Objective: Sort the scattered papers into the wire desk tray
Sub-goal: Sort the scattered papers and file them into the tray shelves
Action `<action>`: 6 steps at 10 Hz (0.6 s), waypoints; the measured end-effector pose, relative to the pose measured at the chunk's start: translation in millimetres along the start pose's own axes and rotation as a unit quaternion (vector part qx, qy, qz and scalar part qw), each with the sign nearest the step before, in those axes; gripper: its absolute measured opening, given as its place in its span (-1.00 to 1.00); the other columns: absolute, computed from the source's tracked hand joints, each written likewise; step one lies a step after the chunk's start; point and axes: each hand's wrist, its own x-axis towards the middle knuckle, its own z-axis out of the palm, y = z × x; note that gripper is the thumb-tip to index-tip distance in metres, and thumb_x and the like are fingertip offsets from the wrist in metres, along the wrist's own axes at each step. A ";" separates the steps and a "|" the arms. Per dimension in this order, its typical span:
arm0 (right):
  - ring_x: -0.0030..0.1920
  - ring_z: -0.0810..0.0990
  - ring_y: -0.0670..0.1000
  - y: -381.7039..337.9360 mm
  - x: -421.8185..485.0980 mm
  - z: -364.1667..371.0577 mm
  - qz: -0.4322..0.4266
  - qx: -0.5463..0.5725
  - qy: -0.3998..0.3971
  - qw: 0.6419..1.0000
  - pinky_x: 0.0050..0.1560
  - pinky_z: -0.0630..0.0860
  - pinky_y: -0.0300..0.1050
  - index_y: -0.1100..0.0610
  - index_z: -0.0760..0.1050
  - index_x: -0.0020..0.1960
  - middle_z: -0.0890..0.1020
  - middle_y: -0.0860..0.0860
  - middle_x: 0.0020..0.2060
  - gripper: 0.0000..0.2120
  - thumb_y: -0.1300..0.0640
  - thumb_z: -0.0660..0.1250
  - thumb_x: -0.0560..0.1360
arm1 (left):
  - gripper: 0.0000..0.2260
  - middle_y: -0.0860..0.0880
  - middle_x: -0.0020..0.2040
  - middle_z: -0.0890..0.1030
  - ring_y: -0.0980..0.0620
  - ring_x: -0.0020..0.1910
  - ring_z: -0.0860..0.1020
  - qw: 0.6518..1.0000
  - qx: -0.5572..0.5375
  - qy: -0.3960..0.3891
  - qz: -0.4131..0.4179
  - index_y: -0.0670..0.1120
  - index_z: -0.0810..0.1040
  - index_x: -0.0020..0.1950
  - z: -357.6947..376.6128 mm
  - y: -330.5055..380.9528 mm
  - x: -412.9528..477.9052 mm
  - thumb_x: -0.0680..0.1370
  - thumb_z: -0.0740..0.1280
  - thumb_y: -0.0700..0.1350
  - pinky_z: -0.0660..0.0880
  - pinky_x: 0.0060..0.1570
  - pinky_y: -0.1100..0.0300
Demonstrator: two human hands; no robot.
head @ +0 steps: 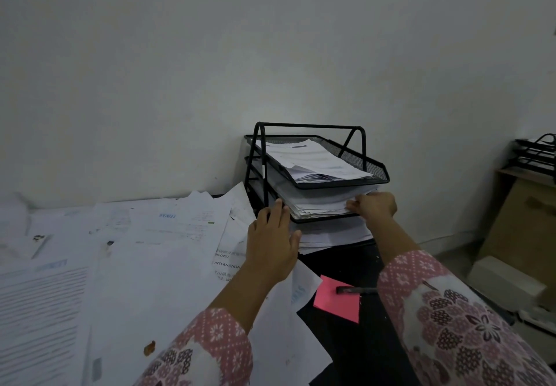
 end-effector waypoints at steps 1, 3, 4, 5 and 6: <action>-0.35 0.53 0.03 -2.5 -2.8 2.6 -0.007 -0.021 0.011 1.000 -0.09 0.61 -0.04 0.19 0.34 -0.31 0.49 0.10 -0.34 -0.75 0.41 0.23 0.49 | -0.16 -0.03 0.55 0.03 -0.05 0.46 0.10 1.000 0.000 -0.015 0.001 -0.08 0.09 0.53 -1.7 -1.1 0.3 0.34 -0.39 0.22 0.15 0.38 0.04; -0.26 0.57 0.09 -6.1 -19.3 5.8 -0.025 -0.076 -0.006 0.997 -0.07 0.63 0.02 0.33 0.51 -0.08 0.54 0.14 -0.25 -0.92 0.36 0.26 0.46 | -0.44 -0.02 0.56 -0.02 -0.07 0.47 0.08 0.998 0.022 -0.062 0.006 -0.08 0.04 0.54 -9.5 -4.7 3.2 0.61 -0.08 0.16 0.13 0.41 -0.03; -0.27 0.55 0.08 -6.2 -41.5 15.7 -0.039 -0.064 -0.024 0.997 -0.17 0.60 -0.05 0.40 0.46 0.15 0.52 0.15 -0.24 -0.74 0.38 0.25 0.46 | -0.46 0.00 0.56 0.00 -0.07 0.46 0.10 0.997 -0.001 -0.078 0.025 -0.06 0.06 0.54 -20.1 -14.2 2.8 0.62 0.06 0.13 0.18 0.38 -0.03; -0.25 0.56 0.10 0.0 -67.7 28.0 -0.061 -0.062 -0.035 0.996 -0.06 0.58 0.03 0.28 0.43 0.22 0.55 0.19 -0.12 -0.70 0.34 0.24 0.49 | -0.46 0.00 0.55 0.06 -0.04 0.47 0.12 0.996 -0.021 -0.069 0.056 -0.04 0.08 0.54 -28.8 -35.0 -10.3 0.61 0.14 0.09 0.24 0.34 0.02; -0.11 0.61 0.16 5.6 -100.2 43.2 -0.103 -0.089 -0.057 0.989 0.04 0.58 0.11 0.21 0.46 0.10 0.58 0.18 -0.05 -0.81 0.30 0.27 0.49 | -0.49 0.01 0.55 0.07 0.01 0.48 0.11 0.997 -0.029 -0.060 0.037 -0.02 0.10 0.53 -33.3 -66.0 -32.4 0.61 0.15 0.06 0.20 0.38 0.06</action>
